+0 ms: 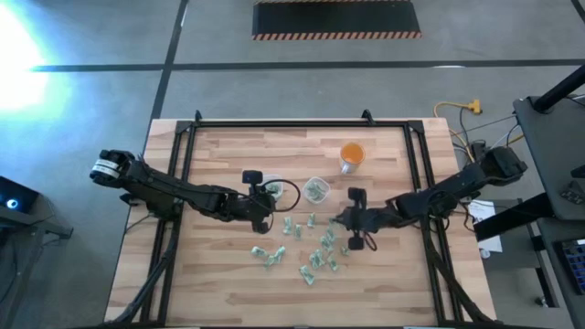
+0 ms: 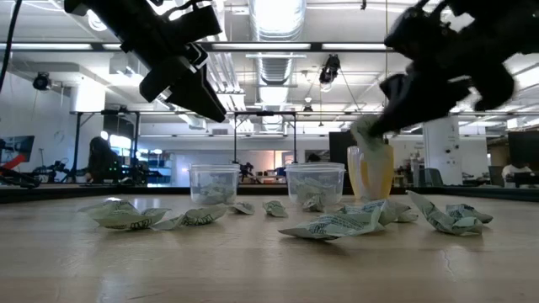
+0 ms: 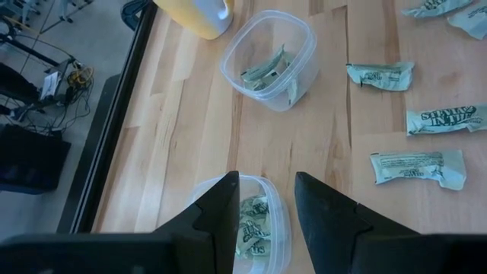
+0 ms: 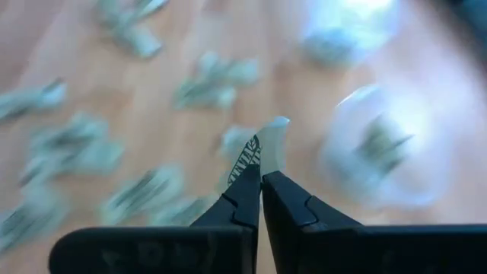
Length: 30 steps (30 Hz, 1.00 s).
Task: Pick and place items into bin
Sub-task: Put the white stevia packet into the right transparent bin
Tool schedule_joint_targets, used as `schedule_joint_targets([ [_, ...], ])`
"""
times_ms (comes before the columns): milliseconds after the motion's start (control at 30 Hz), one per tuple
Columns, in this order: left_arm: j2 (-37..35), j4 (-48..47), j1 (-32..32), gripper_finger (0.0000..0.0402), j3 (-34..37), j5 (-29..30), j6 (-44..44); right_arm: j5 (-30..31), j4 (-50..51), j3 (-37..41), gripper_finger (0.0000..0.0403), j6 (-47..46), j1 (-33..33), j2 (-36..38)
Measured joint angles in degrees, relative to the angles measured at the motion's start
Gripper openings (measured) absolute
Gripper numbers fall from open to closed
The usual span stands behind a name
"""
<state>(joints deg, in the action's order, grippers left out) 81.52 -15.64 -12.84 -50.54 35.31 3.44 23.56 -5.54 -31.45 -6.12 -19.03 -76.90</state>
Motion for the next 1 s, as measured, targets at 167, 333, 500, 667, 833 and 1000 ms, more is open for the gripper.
schedule_joint_targets([
  [167, 0.0, 0.18, 0.0, 0.0112, -0.02, 0.01, 0.0, 7.82, -7.48, -0.06, 0.0008, 4.55, 3.05, -0.11],
  [333, 0.0, 0.2, 0.0, 0.0112, -0.02, 0.0, 0.0, 8.19, -9.7, -0.06, 0.0008, 4.8, 8.6, -0.2],
  [500, 0.0, 0.18, 0.0, 0.0112, -0.02, 0.0, 0.0, 7.4, -10.56, -0.06, 0.0008, 4.78, 12.9, -0.2],
  [667, 0.0, 0.18, 0.0, 0.0112, -0.09, 0.02, 0.0, 2.48, -11.87, -0.06, 0.0008, 4.84, 16.11, -0.2],
  [833, 0.0, 0.15, 0.0, 0.0112, -0.09, 0.0, 0.0, -1.07, -13.31, -0.06, 0.0008, 6.05, 18.52, -0.2],
  [1000, 0.0, 0.16, 0.0, 0.0112, -0.22, 0.0, 0.0, -2.93, -13.63, -0.06, 0.0008, 5.91, 19.76, -0.8],
])
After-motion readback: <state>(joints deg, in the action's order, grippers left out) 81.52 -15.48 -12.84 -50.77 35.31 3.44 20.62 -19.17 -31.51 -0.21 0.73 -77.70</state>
